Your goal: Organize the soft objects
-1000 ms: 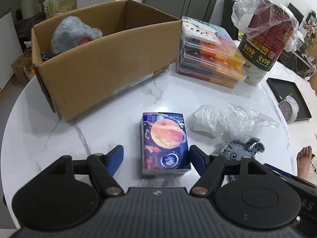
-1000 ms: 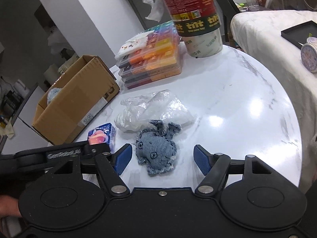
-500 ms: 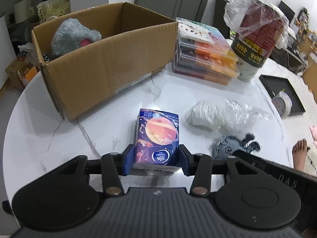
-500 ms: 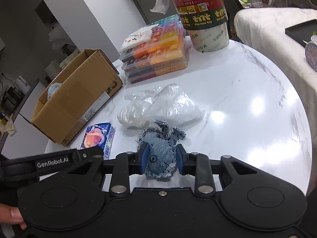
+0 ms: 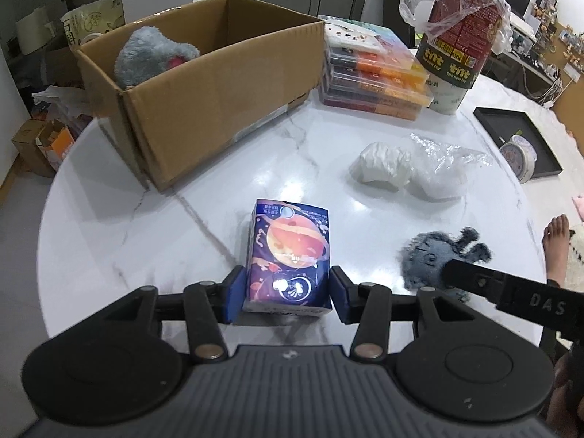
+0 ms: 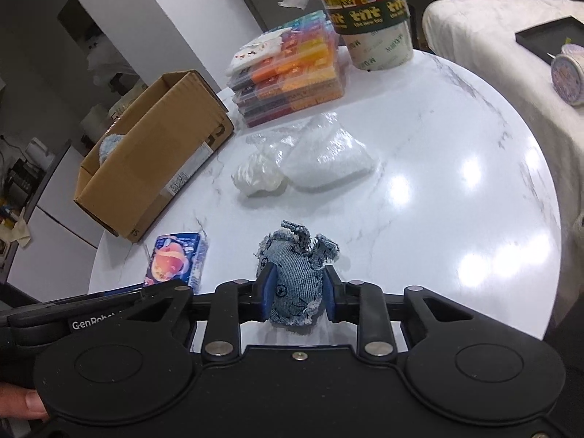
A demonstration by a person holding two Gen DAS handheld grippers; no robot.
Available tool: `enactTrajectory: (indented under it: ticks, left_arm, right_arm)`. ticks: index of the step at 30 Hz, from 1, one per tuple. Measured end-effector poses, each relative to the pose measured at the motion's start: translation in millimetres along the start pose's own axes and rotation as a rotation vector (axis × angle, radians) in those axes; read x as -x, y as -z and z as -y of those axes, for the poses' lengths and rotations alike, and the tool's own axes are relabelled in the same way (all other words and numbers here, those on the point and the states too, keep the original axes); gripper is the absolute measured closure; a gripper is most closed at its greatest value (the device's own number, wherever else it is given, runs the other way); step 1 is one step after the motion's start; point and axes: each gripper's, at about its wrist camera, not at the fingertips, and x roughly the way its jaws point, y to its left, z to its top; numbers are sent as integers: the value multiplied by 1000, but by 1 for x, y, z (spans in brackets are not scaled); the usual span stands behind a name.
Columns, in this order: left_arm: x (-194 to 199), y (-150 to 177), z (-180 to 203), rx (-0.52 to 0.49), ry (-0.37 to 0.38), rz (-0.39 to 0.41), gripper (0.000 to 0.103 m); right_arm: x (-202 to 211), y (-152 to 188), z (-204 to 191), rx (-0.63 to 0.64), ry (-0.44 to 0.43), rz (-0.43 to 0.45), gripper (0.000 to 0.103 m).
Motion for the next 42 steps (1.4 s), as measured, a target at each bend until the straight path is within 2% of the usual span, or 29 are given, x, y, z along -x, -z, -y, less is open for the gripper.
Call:
enactTrajectory:
  ticks: [4,5,8,12,21,27,32,39,40,42]
  left_arm:
    - [2,1,-5,-2,-14,-5,53]
    - [3,1,-6,-2,-14,-4,53]
    - [4,-1,-6,-11,-25,-4,51]
    - [3,-3,-3,-2,-27,15,46]
    - [-10,-2,7,-8,-52,13,39]
    - [-20,-2,9,-2,-64,6,39]
    - [-23,-2,13,-24,-80,22,38]
    - [-23,-3,10,-23,-73,37,38]
    - [-23,-3,9,-18,-68,41,38]
    - [-21,-2,6,-4,-61,49,43]
  right_arm:
    - [4,3,0,-10,2,-7,73]
    - [5,3,0,-13,-5,-13,70]
    - [7,5,-1,-4,-9,-18,53]
    - [8,4,-2,13,14,-9,45]
    - [5,4,-5,67,28,41,44]
    - [-3,2,-3,89,47,66,37]
    - [-9,-4,2,91,51,101,36]
    - [-11,3,-13,171,35,70,35]
    - [-11,4,-16,186,37,63,36]
    - [-12,6,-21,213,34,49,49]
